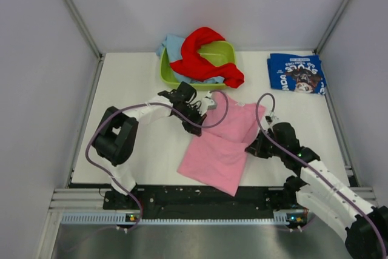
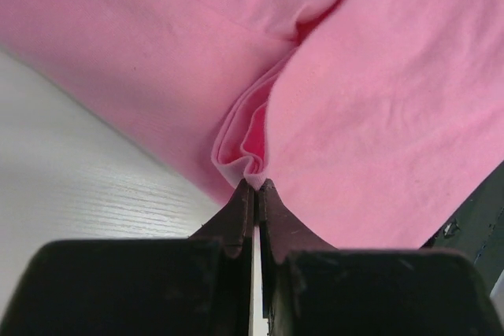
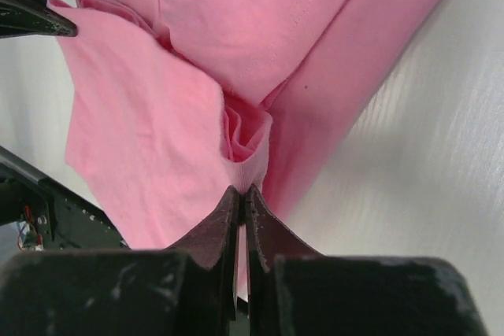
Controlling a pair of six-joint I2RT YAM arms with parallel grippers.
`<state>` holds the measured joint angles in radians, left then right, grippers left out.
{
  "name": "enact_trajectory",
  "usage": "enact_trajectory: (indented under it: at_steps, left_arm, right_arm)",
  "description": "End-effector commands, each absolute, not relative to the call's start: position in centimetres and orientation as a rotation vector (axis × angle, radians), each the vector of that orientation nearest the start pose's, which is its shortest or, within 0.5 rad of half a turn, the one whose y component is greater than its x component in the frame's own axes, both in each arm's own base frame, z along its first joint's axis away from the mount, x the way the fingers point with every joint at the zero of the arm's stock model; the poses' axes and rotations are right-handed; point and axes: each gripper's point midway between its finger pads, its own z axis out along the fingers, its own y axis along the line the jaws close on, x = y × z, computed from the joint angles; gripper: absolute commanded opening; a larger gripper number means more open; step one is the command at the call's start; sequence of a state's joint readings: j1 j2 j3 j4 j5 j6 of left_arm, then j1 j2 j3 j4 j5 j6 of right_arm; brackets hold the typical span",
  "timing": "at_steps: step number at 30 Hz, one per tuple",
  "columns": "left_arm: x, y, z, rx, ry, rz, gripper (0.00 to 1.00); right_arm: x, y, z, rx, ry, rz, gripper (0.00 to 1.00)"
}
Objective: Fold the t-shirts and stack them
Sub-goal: Fold the folded rectangular tshirt in 1/3 of the way
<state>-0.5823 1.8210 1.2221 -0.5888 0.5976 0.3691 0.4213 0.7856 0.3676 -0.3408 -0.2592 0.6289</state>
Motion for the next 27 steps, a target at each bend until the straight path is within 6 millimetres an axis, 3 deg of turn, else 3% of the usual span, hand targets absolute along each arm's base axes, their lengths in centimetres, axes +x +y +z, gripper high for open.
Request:
enact_trajectory:
  at_steps: [1,3,7,13,16,18,20,22,23,25,27]
  left_arm:
    - [26.2,-28.3,9.0,1.394,2.158,-0.915,0.00]
    - [26.6,-28.6,9.7,1.375,2.111,-0.905,0.00]
    - [27.7,-28.8,9.3,1.361,2.138,-0.868,0.00]
    - [27.9,-27.7,5.6,1.374,2.287,-0.811,0.00]
    - [29.2,-27.6,5.0,1.347,2.315,-0.733,0.11]
    - [30.4,-27.3,4.9,1.323,2.329,-0.658,0.25]
    - [31.7,-27.1,5.6,1.313,2.318,-0.590,0.38]
    - [32.9,-27.0,7.8,1.304,2.265,-0.535,0.40]
    - [33.1,-26.8,8.9,1.306,2.238,-0.516,0.41]
    - [33.0,-26.5,11.4,1.334,2.154,-0.492,0.44]
    - [31.4,-26.4,13.6,1.402,2.049,-0.531,0.47]
  right_arm:
    - [19.5,15.2,8.6,0.070,2.251,0.798,0.00]
    - [20.2,14.8,8.7,0.080,2.209,0.769,0.00]
    - [21.3,13.9,7.5,0.112,2.231,0.681,0.00]
    - [22.0,12.7,6.2,0.119,2.277,0.575,0.00]
    - [22.4,11.6,5.6,0.165,2.295,0.524,0.00]
    - [23.1,11.0,5.7,0.167,2.300,0.482,0.15]
    - [23.8,10.9,6.6,0.150,2.307,0.462,0.27]
    - [24.5,11.6,8.3,0.077,2.301,0.492,0.40]
    - [24.9,12.2,9.8,0.021,2.282,0.519,0.48]
    - [25.4,13.3,13.2,-0.122,2.219,0.560,0.54]
    - [25.1,14.7,16.8,-0.324,2.113,0.614,0.56]
